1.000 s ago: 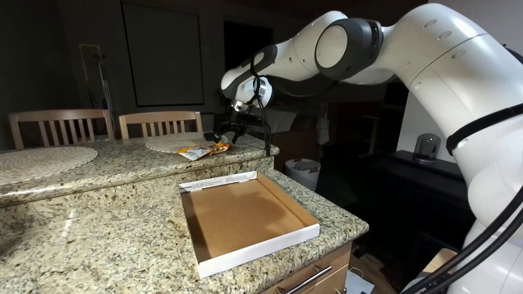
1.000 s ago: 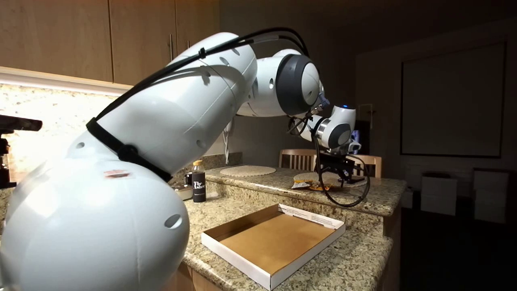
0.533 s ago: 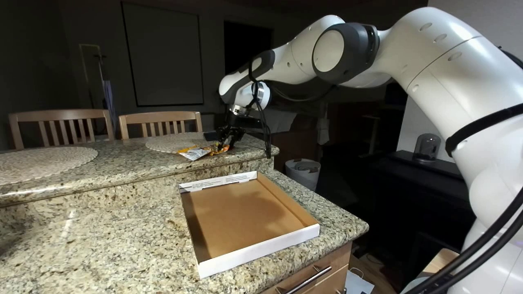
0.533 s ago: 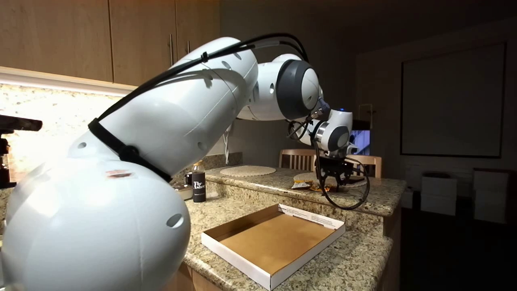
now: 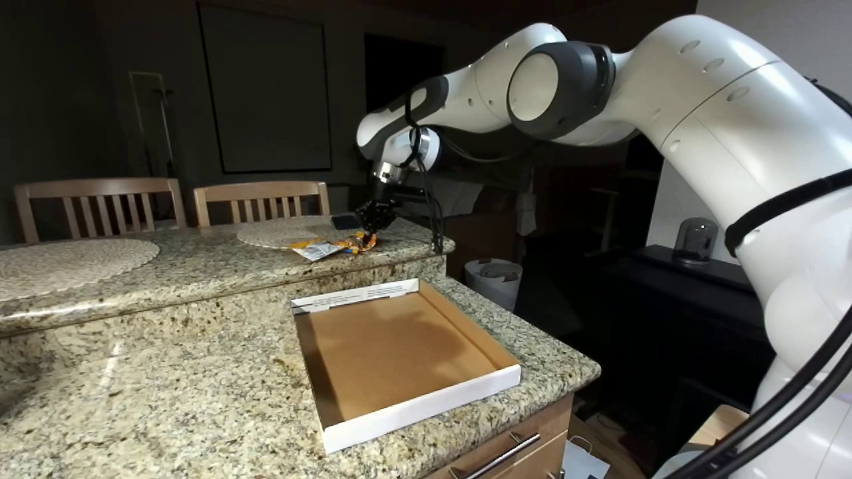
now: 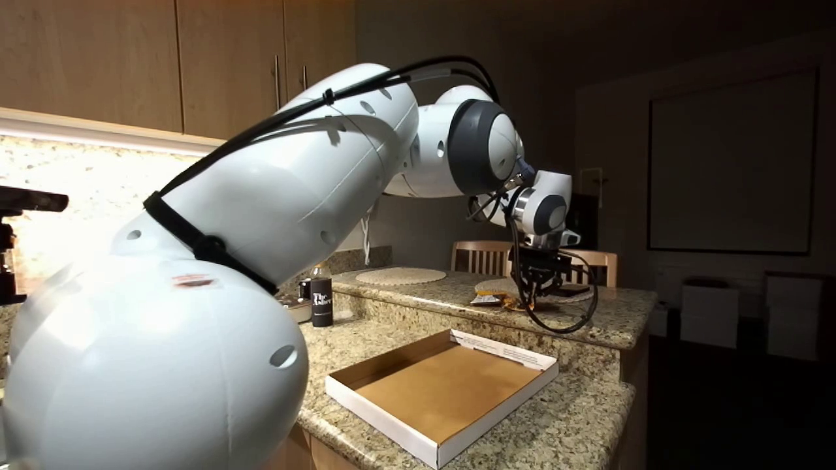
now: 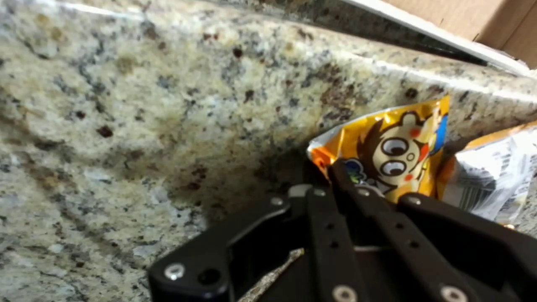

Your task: Put the sachets from the countertop and put them in the box.

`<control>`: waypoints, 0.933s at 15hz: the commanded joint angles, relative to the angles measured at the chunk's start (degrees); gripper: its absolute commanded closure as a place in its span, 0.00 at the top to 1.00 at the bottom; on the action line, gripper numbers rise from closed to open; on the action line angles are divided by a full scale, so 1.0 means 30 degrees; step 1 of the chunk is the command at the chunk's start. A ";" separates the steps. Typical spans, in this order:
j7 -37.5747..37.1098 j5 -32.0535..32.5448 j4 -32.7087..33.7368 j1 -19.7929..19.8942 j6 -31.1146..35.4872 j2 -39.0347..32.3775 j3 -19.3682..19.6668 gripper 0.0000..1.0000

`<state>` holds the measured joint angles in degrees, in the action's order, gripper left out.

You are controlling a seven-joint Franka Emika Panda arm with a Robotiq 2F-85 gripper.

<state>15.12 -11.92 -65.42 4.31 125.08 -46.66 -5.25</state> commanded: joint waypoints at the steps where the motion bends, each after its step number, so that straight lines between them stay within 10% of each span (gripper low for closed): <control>1: -0.0286 -0.0439 0.0439 0.0716 -0.3539 0.0381 -0.0498 0.00; 10: 0.1347 -0.0367 -0.6112 0.1658 -1.0426 0.4884 0.0119 0.03; 14: 0.3203 0.0234 -0.9676 0.0657 -1.2238 0.7222 -0.0252 0.40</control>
<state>21.10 -13.17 -83.40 8.30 90.31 -32.91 -5.57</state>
